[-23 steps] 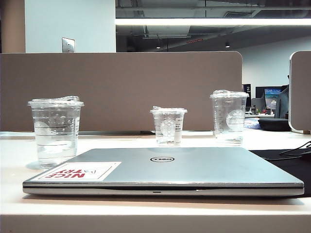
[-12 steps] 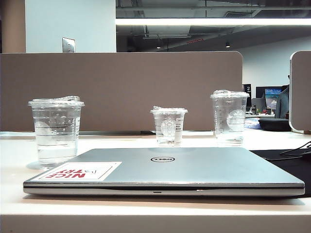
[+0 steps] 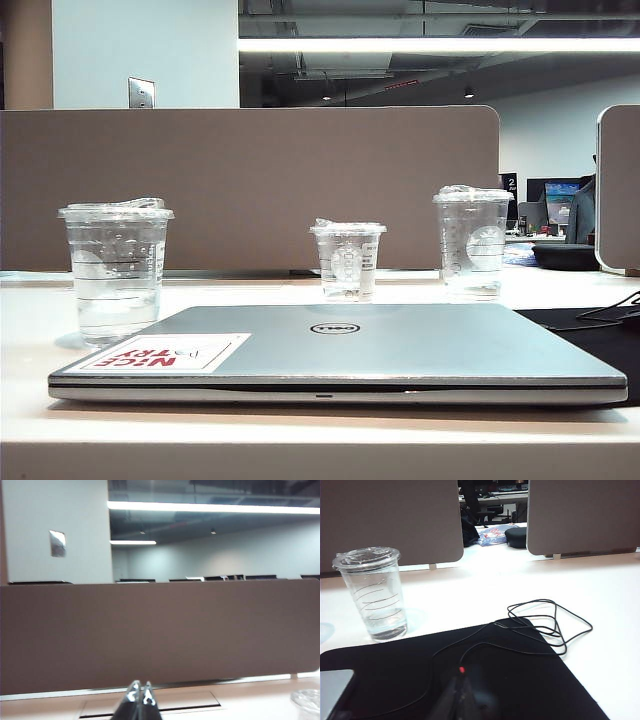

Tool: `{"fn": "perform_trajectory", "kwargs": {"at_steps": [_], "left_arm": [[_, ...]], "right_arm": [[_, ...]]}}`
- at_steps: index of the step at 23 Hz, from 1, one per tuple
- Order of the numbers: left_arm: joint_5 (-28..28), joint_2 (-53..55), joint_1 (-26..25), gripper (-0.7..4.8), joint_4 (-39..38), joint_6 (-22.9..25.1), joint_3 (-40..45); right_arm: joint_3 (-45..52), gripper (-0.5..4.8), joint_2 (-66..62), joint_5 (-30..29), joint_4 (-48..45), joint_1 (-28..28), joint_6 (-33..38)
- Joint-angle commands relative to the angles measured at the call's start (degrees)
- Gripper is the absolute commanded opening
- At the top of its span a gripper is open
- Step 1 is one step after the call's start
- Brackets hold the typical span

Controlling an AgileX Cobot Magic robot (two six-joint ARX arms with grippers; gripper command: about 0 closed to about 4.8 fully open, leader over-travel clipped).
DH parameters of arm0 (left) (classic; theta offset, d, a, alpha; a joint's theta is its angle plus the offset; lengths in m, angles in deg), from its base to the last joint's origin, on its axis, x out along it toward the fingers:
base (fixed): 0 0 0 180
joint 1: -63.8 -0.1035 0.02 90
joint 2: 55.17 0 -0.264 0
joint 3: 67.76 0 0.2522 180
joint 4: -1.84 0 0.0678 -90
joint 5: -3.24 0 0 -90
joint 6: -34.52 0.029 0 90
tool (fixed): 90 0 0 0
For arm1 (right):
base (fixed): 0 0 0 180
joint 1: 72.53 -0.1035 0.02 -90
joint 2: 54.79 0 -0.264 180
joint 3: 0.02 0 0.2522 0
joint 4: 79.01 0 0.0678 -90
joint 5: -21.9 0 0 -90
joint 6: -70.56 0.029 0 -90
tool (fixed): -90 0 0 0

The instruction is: Pick up the coffee cup on the left and place it on the left side of the laptop.

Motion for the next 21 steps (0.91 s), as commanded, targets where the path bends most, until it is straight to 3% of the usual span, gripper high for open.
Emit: {"fn": "perform_trajectory", "kwargs": {"at_steps": [1, 4, 11, 21], "left_arm": [[2.56, -7.61, -0.09, -0.05, -18.6, 1.68, -1.14], [2.51, -12.41, -0.04, -0.05, -27.34, 1.03, -1.11], [7.56, -14.91, -0.09, -0.05, -27.1, 2.99, -1.11], [7.52, -14.91, -0.09, -0.05, -28.79, 2.56, -0.94]], "right_arm": [[0.26, -0.04, 0.09, 0.04, -1.01, -4.07, -0.02], [0.26, -0.05, 0.09, 0.04, -1.01, -7.3, -0.02], [0.24, -0.05, 0.09, 0.04, -1.01, -8.31, -0.02], [0.24, -0.04, 0.09, 0.04, -1.01, -8.31, -0.02]]}}
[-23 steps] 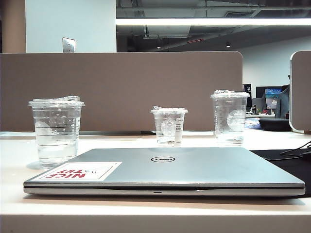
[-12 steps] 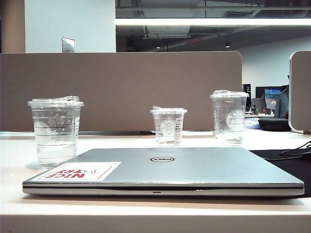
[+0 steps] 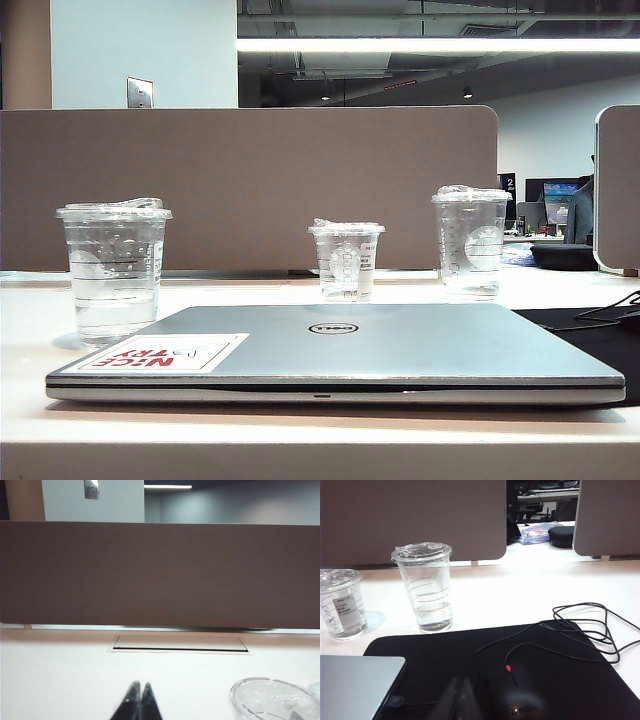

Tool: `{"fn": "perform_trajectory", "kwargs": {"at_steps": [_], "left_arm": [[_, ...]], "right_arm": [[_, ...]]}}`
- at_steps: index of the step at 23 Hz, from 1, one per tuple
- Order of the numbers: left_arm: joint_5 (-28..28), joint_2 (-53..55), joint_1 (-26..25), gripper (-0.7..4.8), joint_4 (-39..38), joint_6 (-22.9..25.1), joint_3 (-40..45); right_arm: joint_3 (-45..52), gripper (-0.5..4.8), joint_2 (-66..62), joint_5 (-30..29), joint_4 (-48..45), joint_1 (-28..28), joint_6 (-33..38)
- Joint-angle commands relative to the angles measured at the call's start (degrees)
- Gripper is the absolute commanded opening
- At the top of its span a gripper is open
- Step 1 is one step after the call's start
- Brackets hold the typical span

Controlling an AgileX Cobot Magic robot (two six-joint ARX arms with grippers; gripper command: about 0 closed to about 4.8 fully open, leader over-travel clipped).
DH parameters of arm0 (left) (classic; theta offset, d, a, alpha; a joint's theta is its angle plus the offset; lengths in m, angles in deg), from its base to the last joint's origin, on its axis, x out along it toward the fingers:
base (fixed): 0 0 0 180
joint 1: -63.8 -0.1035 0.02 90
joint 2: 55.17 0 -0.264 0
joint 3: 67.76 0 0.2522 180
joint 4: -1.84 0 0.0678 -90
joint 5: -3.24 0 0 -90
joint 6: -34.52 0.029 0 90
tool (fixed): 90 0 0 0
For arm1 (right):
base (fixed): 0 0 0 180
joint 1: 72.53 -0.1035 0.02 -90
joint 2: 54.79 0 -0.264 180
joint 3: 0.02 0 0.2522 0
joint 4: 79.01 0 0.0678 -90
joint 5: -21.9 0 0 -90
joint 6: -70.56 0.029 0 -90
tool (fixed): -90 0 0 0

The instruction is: Pick up the coffee cup on the left and place it on the left side of the laptop.

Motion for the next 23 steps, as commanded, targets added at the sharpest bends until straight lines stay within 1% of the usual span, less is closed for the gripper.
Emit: {"fn": "perform_trajectory", "kwargs": {"at_steps": [1, 8, 12, 14, 15, 17, 19, 21, 23], "left_arm": [[0.15, 0.02, -0.09, -0.05, -0.2, -0.09, 0.0], [0.13, -0.13, -0.04, -0.05, -0.24, -0.09, 0.0], [0.31, -1.97, -0.04, -0.05, -1.62, -0.07, 0.02], [0.33, -4.04, -0.04, -0.05, -3.54, 0.92, 0.04], [0.39, -5.7, 0.0, -0.05, -5.44, 2.69, 0.07], [1.31, -8.39, 0.07, -0.05, -9.88, 4.39, 0.11], [2.23, -8.11, 1.22, -0.05, -10.78, 4.48, 0.7], [3.8, -8.11, 3.26, -0.05, -13.25, 5.11, 0.87], [7.06, -8.11, 7.28, -0.05, -16.9, 5.09, 0.87]], "right_arm": [[0.24, -0.04, 0.09, 0.09, -0.98, -0.02, 0.0], [0.24, -0.04, 0.09, 0.09, -0.98, -0.02, 0.0], [0.24, -0.04, 0.09, 0.09, -0.96, -0.02, 0.0], [0.24, -0.04, 0.09, 0.09, -0.98, -0.02, 0.0], [0.24, -0.05, 0.09, 0.09, -0.98, -0.02, 0.0], [0.24, -0.04, 0.09, 0.09, -0.98, -0.02, 0.0], [0.24, -0.04, 0.09, 0.09, -0.96, -0.04, 0.0], [0.24, -0.04, 0.09, 0.09, -0.98, -0.07, 0.0], [0.24, -0.04, 0.09, 0.09, -0.96, -0.13, 0.0]]}}
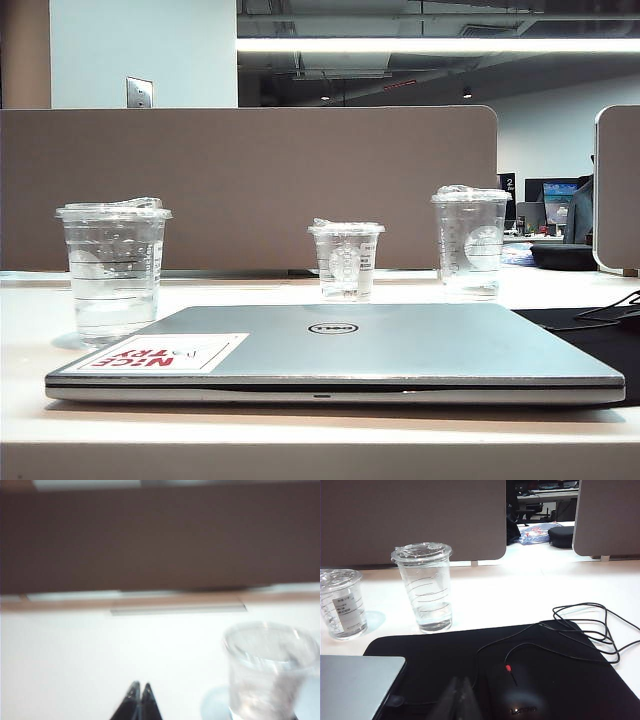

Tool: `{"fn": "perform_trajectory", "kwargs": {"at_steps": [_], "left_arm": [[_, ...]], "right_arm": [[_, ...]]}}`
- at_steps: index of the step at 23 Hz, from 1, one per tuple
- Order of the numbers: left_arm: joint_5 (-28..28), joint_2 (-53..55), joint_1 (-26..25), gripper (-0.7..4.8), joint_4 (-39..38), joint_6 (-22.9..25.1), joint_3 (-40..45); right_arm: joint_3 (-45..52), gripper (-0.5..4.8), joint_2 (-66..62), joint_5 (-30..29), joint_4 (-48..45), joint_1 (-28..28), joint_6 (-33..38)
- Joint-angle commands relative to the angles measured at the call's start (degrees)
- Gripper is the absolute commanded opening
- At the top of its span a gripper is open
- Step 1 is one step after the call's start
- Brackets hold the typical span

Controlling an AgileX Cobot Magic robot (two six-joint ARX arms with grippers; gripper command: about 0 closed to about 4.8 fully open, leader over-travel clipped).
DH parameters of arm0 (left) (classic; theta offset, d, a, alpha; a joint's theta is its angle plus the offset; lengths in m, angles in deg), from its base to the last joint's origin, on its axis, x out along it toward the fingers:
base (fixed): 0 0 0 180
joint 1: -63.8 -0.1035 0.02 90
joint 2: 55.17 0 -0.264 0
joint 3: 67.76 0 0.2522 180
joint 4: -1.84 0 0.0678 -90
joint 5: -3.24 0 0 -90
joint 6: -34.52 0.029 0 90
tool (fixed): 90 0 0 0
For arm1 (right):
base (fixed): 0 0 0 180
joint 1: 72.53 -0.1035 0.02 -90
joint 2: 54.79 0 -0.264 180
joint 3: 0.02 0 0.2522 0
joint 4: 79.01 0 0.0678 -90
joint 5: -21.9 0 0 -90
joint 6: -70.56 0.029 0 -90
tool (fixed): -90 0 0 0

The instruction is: Pick up the coffee cup on the left and place it on the left side of the laptop.

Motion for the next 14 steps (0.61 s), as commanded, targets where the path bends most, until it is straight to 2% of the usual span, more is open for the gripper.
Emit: {"fn": "perform_trajectory", "kwargs": {"at_steps": [1, 6, 9, 14], "left_arm": [[3.61, -0.13, 3.39, -0.05, -2.67, 0.37, -0.17], [3.58, -0.13, 6.45, -0.05, -2.67, -0.33, -0.17], [3.67, -0.13, 6.51, -0.05, -2.8, -2.25, -0.17], [6.84, -0.13, 6.54, -0.05, -3.74, -5.07, -0.17]], "right_arm": [[0.24, -0.04, 0.09, 0.09, -0.98, -0.09, -0.02], [0.24, -0.04, 0.09, 0.09, -0.98, -0.09, -0.02], [0.24, -0.04, 0.09, 0.09, -1.01, -0.09, -0.02], [0.24, -0.04, 0.09, 0.09, -0.98, -0.09, -0.02]]}}
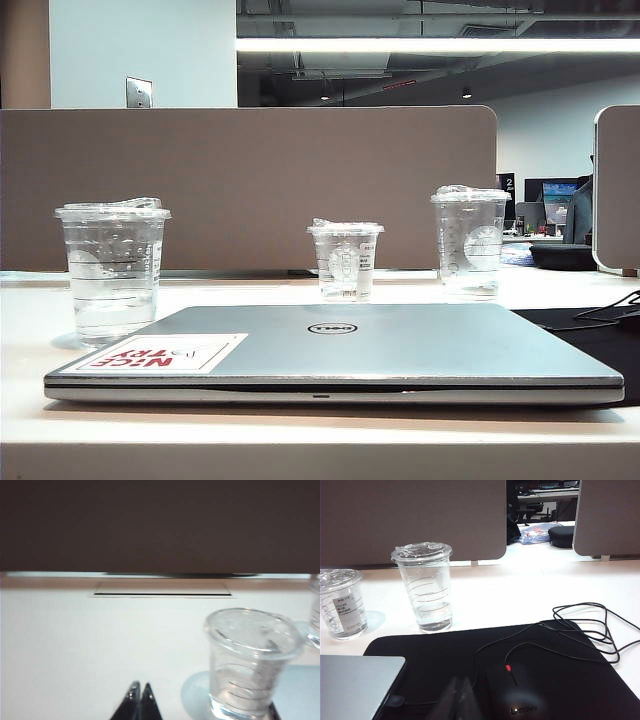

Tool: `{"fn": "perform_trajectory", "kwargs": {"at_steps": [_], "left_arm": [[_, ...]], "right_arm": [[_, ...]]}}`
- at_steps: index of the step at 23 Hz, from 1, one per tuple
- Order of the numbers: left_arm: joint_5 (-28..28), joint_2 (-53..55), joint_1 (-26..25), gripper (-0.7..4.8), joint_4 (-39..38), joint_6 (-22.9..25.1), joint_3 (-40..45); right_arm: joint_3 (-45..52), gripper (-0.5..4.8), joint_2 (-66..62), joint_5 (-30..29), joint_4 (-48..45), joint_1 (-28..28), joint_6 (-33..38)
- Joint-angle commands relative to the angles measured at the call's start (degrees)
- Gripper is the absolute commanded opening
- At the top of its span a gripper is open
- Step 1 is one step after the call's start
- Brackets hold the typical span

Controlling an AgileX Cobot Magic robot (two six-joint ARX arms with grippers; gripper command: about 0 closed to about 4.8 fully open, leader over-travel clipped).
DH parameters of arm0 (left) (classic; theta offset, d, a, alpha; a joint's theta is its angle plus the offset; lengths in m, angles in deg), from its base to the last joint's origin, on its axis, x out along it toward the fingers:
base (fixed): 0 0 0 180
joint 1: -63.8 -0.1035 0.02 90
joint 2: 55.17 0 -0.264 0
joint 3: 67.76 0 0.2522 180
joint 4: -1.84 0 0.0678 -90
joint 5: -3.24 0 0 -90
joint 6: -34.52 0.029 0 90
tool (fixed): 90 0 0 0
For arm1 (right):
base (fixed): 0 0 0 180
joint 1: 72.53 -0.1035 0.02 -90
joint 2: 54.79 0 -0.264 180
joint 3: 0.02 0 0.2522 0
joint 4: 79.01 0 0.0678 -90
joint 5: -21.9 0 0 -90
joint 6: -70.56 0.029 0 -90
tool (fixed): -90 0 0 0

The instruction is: Pick up the coffee cup on the left and place it on the left side of the laptop.

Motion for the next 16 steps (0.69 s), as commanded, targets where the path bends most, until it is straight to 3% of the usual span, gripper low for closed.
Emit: {"fn": "perform_trajectory", "kwargs": {"at_steps": [1, 16], "left_arm": [[2.1, 0.0, 0.11, -0.05, -0.52, -1.7, -0.17], [2.03, 0.0, 0.13, -0.05, -1.79, 0.92, -0.17]], "right_arm": [[0.24, -0.04, 0.09, 0.09, -0.98, 0.0, -0.02], [0.24, -0.04, 0.09, 0.09, -0.96, 0.02, -0.02]]}}
